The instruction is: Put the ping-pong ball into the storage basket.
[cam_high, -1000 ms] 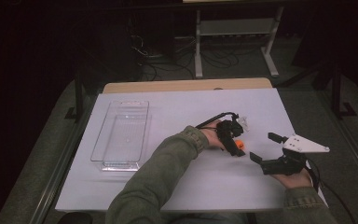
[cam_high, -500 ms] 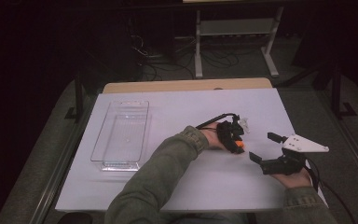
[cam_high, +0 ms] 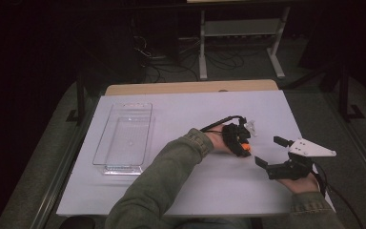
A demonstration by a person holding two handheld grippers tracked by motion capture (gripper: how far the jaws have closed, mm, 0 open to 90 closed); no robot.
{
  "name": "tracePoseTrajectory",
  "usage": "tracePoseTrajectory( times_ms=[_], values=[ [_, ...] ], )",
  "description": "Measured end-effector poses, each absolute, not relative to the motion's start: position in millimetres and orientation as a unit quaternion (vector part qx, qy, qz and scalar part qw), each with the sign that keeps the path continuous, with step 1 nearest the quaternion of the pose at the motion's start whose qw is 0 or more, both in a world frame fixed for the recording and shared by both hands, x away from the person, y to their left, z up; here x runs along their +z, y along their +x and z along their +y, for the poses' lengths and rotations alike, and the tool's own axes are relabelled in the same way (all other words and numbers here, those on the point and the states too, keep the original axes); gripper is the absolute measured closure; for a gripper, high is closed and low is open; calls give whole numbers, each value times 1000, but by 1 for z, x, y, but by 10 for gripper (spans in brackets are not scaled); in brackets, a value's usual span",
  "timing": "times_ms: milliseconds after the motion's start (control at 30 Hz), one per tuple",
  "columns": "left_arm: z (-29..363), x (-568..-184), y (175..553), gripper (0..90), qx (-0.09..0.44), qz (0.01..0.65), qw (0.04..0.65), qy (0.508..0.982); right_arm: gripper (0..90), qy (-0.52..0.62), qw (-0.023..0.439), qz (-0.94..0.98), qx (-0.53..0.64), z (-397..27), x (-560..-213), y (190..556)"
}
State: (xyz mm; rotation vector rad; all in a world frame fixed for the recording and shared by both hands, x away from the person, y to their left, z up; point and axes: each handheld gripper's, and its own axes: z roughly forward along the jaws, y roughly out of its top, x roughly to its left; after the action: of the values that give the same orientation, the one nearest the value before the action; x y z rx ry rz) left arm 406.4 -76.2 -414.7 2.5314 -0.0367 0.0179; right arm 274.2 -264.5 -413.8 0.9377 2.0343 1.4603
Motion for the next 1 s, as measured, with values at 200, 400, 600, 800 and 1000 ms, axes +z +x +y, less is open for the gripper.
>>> tracePoseTrajectory(
  times_ms=[200, 400, 600, 800, 1000],
  values=[
    [-69, -404, 410, 506, 15, -4, 311, 950, 0, 340, 229, 741, 532, -264, -414, 276],
    [-65, -397, 410, 507, 24, 1, 315, 949, 0, 339, 229, 741, 533, -263, -414, 276],
    [-64, -389, 408, 507, 26, 3, 321, 947, 0, 340, 228, 741, 532, -263, -414, 277],
    [-57, -380, 408, 507, 35, 5, 324, 945, 0, 340, 228, 741, 532, -262, -414, 277],
    [-50, -366, 405, 507, 46, 7, 330, 943, 0, 341, 229, 741, 531, -262, -415, 277]
  ],
)
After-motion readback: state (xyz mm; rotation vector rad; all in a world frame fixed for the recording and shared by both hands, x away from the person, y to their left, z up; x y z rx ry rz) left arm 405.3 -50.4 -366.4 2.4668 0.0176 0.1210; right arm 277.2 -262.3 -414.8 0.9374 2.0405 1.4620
